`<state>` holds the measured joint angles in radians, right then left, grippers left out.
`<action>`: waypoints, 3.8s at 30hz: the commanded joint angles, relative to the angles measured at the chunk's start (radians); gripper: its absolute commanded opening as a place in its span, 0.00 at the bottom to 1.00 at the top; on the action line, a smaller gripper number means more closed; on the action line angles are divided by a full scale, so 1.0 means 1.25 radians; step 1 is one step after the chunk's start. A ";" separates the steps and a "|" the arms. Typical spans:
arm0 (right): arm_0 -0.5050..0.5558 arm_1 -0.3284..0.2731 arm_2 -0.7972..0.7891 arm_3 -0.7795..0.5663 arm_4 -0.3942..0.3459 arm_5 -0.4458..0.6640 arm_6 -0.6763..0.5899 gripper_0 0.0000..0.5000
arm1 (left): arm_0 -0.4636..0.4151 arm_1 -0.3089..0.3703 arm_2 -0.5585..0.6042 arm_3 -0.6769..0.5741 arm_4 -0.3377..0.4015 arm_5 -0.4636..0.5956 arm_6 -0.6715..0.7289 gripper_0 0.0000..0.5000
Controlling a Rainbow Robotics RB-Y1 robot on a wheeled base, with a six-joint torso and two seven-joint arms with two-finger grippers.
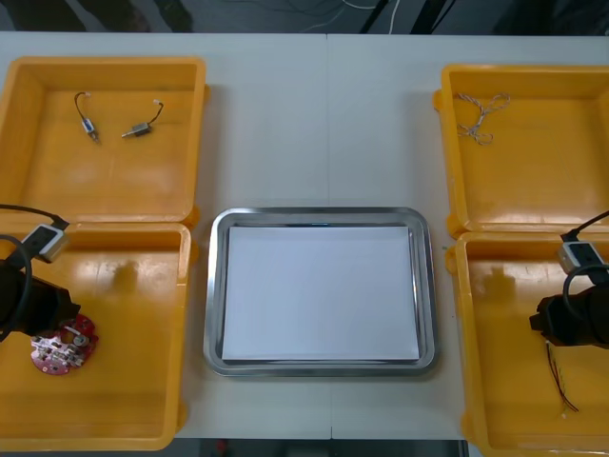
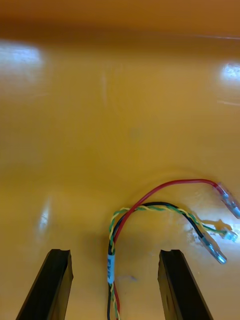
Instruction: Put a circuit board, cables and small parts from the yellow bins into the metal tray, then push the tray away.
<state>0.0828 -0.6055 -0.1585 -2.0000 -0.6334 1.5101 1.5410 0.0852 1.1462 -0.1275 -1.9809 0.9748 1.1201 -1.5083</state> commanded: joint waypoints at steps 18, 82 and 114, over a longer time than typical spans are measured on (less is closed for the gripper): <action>0.068 -0.026 0.043 0.003 0.026 -0.125 -0.051 1.00 | -0.019 0.043 -0.067 0.020 -0.050 -0.063 -0.089 1.00; 0.096 -0.053 -0.148 -0.238 -0.034 0.052 -0.040 0.00 | 0.046 0.054 -0.071 0.030 -0.056 -0.135 -0.118 1.00; -0.156 -0.226 -0.163 -0.350 -0.388 0.320 -0.058 0.00 | 0.062 0.055 -0.010 0.000 -0.012 -0.069 -0.120 0.00</action>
<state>-0.0456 -0.8190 -0.4218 -2.4024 -1.0844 1.9020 1.5083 0.1327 1.1734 -0.2077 -1.9394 0.9423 0.9770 -1.5285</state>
